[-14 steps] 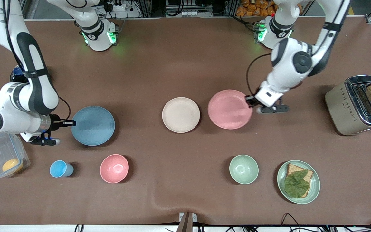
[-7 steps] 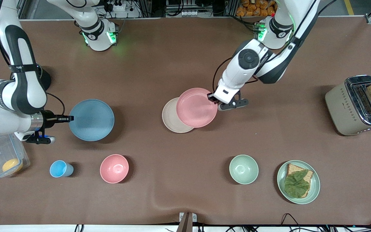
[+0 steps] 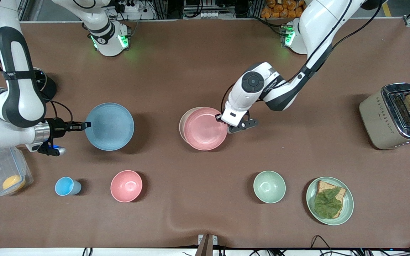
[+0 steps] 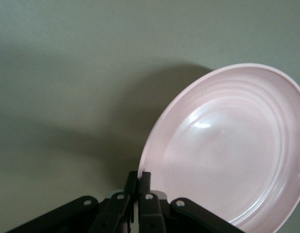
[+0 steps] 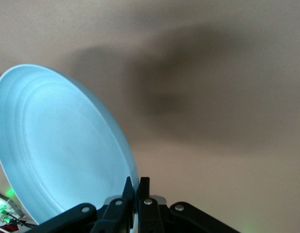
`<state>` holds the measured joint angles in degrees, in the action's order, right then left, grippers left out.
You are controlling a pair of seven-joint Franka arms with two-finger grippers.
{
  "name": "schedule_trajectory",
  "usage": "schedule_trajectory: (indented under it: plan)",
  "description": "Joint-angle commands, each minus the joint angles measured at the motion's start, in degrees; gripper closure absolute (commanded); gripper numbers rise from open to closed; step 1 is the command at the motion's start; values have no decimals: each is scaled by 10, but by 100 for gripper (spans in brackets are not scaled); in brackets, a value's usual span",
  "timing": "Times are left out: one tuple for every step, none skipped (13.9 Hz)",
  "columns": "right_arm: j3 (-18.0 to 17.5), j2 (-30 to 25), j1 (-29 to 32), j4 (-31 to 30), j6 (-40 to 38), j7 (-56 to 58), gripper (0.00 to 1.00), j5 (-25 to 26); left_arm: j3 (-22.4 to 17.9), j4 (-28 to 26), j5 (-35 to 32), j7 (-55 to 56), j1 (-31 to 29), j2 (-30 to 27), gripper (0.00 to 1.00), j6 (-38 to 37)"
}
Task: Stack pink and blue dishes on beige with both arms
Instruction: 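Place the pink plate onto the beige plate with the left gripper, then carry the blue plate over the pink plate while the left gripper withdraws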
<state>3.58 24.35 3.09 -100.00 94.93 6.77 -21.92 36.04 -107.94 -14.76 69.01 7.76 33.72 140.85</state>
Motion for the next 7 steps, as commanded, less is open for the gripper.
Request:
schedule_trajectory:
  plan:
    - [-5,-2,-11,-1,-14,-7,100,-17,-5,15,-24,30,21,8,100,-3]
    - [-4,0,-19,-1,-14,-9,100,-26,-6,12,-24,37,23,8,100,-3]
    - [-4,2,-25,-2,-14,-16,100,-36,-6,11,-25,40,24,8,100,-3]
    - [-4,3,-32,-4,-14,-27,100,-41,-6,11,-30,41,24,9,100,-3]
    - [-4,2,-50,-5,-13,-36,100,-42,-6,11,-36,41,25,11,100,-3]
    - [-3,2,-62,-5,-13,-46,100,-43,-6,12,-44,42,25,17,100,-3]
    - [-4,1,-63,-5,-13,-56,100,-43,-6,12,-49,44,26,19,100,-3]
